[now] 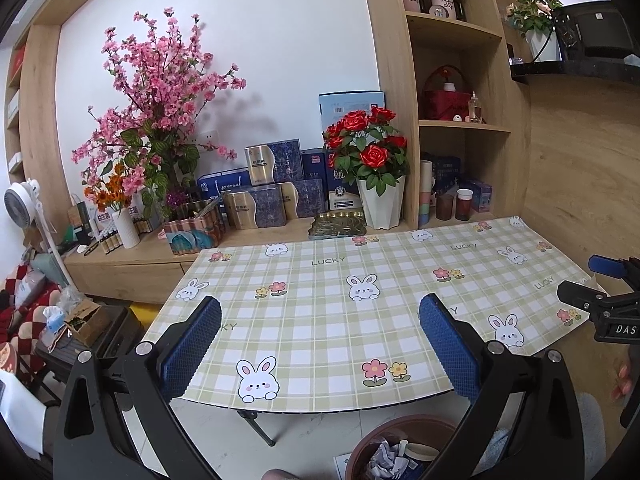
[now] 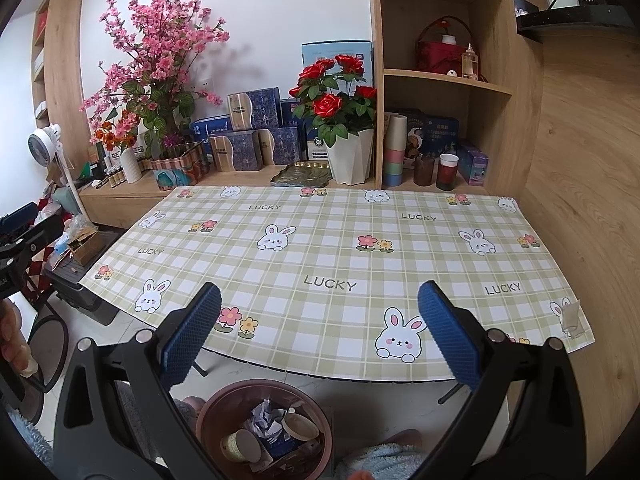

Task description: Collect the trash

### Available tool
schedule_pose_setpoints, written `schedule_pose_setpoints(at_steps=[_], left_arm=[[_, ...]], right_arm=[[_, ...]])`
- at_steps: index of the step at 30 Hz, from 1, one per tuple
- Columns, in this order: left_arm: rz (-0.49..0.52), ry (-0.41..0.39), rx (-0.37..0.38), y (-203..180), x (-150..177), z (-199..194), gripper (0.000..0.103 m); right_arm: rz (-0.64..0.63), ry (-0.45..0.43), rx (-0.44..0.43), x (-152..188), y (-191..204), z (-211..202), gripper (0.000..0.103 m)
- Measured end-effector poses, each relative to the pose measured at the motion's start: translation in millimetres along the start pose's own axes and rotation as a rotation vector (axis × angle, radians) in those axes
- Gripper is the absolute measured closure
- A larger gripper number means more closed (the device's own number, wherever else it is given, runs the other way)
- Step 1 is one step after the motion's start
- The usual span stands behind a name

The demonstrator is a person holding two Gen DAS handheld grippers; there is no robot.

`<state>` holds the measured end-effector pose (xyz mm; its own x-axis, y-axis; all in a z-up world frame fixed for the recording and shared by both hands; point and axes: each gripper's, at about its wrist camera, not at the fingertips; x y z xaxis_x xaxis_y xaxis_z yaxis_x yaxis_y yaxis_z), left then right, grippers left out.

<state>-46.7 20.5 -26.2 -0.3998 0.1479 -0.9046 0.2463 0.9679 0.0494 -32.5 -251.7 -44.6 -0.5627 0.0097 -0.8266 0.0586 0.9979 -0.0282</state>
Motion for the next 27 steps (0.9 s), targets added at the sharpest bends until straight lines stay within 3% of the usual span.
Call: schedule_pose_setpoints(at_steps=[22, 27], left_arm=[[-0.001, -0.001, -0.003, 0.1, 0.4, 0.2, 0.006], [-0.019, -0.039, 0.012, 4.4, 3.1, -7.5, 0.006]], right_arm=[[-0.013, -0.003, -0.011, 1.6, 7.5, -1.3, 0.006], [-0.012, -0.027, -0.026, -2.6, 7.1, -2.2, 0.006]])
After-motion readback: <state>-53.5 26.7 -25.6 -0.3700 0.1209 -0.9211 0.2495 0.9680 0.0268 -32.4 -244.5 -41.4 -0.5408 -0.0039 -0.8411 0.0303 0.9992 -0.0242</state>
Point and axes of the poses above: each gripper's, at about its wrist camera, not at the fingertips, and z roughly the way its jaws point, y to its left, x to its underside, and after that the axes turned 9 degrees about x, right-handed
